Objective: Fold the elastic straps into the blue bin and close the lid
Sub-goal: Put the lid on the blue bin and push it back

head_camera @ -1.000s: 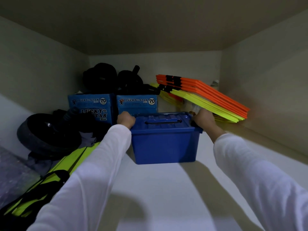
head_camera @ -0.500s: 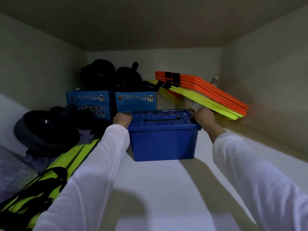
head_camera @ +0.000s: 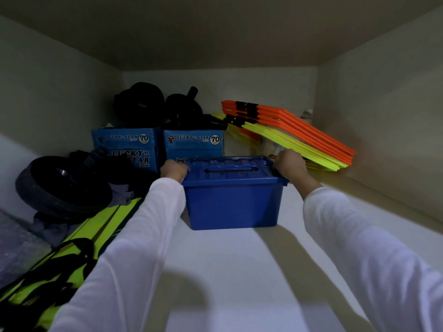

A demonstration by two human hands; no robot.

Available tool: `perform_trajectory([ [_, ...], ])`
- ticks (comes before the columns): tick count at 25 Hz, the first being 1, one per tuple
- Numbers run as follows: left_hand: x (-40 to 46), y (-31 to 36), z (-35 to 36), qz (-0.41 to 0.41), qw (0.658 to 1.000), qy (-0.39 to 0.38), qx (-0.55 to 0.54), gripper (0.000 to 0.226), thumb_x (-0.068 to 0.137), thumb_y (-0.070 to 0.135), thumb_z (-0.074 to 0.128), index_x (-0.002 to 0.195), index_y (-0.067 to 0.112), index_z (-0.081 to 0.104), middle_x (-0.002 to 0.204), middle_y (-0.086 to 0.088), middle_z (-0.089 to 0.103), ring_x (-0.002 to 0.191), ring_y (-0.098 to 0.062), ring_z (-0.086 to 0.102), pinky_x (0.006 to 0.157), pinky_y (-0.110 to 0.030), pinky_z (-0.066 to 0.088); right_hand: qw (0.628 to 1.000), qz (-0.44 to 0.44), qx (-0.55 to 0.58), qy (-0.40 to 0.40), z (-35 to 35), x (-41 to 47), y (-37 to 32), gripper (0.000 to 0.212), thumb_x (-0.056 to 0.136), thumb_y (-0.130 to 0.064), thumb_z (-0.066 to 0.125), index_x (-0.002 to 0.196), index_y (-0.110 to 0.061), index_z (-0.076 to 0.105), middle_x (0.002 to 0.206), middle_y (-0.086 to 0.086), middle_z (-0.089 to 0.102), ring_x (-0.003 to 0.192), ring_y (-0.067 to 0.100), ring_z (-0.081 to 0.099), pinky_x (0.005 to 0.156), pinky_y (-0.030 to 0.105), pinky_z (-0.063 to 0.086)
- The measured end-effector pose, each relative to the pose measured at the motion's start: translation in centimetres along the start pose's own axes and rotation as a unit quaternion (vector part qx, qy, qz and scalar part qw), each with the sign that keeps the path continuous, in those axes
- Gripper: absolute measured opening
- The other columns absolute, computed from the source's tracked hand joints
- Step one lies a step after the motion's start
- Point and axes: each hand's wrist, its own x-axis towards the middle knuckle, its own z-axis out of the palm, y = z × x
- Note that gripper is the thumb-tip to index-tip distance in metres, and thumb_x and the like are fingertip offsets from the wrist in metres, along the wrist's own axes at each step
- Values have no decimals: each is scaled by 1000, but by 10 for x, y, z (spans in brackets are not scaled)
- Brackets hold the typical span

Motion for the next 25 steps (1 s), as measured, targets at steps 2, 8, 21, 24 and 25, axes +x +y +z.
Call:
perform_trajectory([
  [2, -1, 0, 0, 5, 1000, 3, -1, 44, 88, 12, 62, 127, -6, 51, 130, -21, 57, 117, -33, 57, 88, -34, 47, 995, 41, 86, -21, 0, 0, 3, 38, 90, -23, 57, 56, -10, 46, 68, 7, 54, 55, 19, 46, 45, 26, 32],
  [8, -2, 1, -1, 12, 1000, 4, -8, 45, 88, 11, 62, 128, -6, 50, 132, -21, 56, 120, -33, 55, 91, -34, 47, 745, 253, 592, -177, -2, -11, 13, 12, 94, -16, 52, 84, -9, 53, 78, 7, 58, 57, 18, 57, 40, 22, 50],
  [21, 3, -1, 2, 1, 1000, 9, -15, 46, 87, 13, 64, 127, -6, 51, 132, -21, 56, 120, -34, 56, 93, -36, 47, 801, 230, 499, -237, 7, 5, 7, 17, 95, -7, 44, 78, -7, 46, 72, 9, 51, 58, 18, 49, 34, 16, 46],
  [24, 4, -1, 2, 3, 1000, 3, -23, 46, 87, 13, 64, 128, -6, 51, 132, -21, 56, 120, -34, 56, 93, -35, 47, 798, 236, 501, -236, 9, 7, 9, 18, 94, -8, 45, 76, -8, 45, 73, 9, 52, 60, 18, 50, 33, 15, 46],
  [25, 4, -2, 1, 1, 1000, 1, -27, 47, 87, 13, 64, 128, -6, 51, 132, -21, 56, 119, -33, 56, 93, -35, 47, 798, 237, 501, -235, 10, 8, 10, 18, 94, -9, 45, 76, -8, 45, 74, 9, 53, 60, 18, 50, 33, 15, 46],
])
